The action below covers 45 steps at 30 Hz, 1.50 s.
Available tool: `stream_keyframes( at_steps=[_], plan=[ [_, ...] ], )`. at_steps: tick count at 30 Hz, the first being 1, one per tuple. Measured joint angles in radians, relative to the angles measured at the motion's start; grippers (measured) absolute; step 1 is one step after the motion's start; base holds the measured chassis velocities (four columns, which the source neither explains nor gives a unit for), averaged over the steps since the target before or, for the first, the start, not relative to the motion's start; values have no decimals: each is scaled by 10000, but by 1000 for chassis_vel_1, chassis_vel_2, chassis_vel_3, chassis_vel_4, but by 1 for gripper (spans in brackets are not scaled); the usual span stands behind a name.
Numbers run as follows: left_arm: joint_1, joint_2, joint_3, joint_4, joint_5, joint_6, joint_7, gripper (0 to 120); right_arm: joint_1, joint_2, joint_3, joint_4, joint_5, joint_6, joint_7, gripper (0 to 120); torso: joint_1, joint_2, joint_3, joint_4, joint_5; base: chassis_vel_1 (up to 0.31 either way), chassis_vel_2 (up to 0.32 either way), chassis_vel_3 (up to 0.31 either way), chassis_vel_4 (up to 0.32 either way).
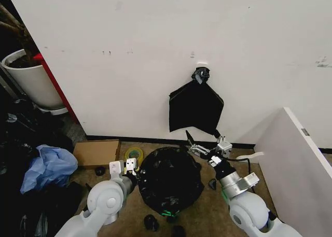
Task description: Place the garbage bag over the trash bin.
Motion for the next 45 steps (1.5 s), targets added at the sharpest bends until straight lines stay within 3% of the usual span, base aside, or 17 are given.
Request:
stream_keyframes(
  at_steps=[1,2,3,9,12,18,26,36,39,42,45],
  plan=[
    [-14,17,2,-283,-334,845,-715,5,1,-1,-34,4,-52,-4,9,100,0,0,0,1,0,0,0,0,0],
    [-36,26,41,-723,-985,2201,-1911,11,13,-4,-90,3,-59,-65,90,100,0,0,1,6,3,0,0,0,0],
    [-59,21,82,-901,-1298,2709,-2475,15,12,-4,-96,-2,-58,-92,143,100,0,0,1,5,2,0,0,0,0],
    [-115,-133,164,-1157,-1966,3455,-3636,34,-78,-5,-86,-41,-51,-140,283,100,0,0,1,2,4,0,0,0,0],
    [-93,-280,208,-1067,-2002,3470,-3765,46,-145,3,-77,-52,-49,-141,286,100,0,0,1,2,0,0,0,0,0],
    [229,-635,231,-452,-833,2797,-3439,69,-277,44,-69,-122,-35,-129,271,100,0,0,2,2,-1,0,0,0,0],
    [798,-591,51,-567,-284,2307,-3143,98,-393,85,-71,-145,-31,-117,249,100,0,0,1,3,0,0,0,0,0],
    [1246,-424,-159,-1039,-92,2228,-3544,100,-555,144,-58,-138,-106,-106,244,100,0,0,1,3,0,0,0,0,0],
    [1597,-374,-211,-1800,-121,2232,-3671,100,-647,170,-28,-99,-124,-76,254,100,0,-1,1,3,0,0,0,0,0],
    [1691,-358,-227,-2024,-99,2235,-3718,100,-673,174,-11,-86,-127,-67,258,100,0,-1,1,3,0,0,0,0,0],
    [2081,-305,-278,-2810,739,1765,-3847,100,-736,185,84,-70,-133,-13,297,100,0,-2,1,2,1,0,0,0,0]
  ],
)
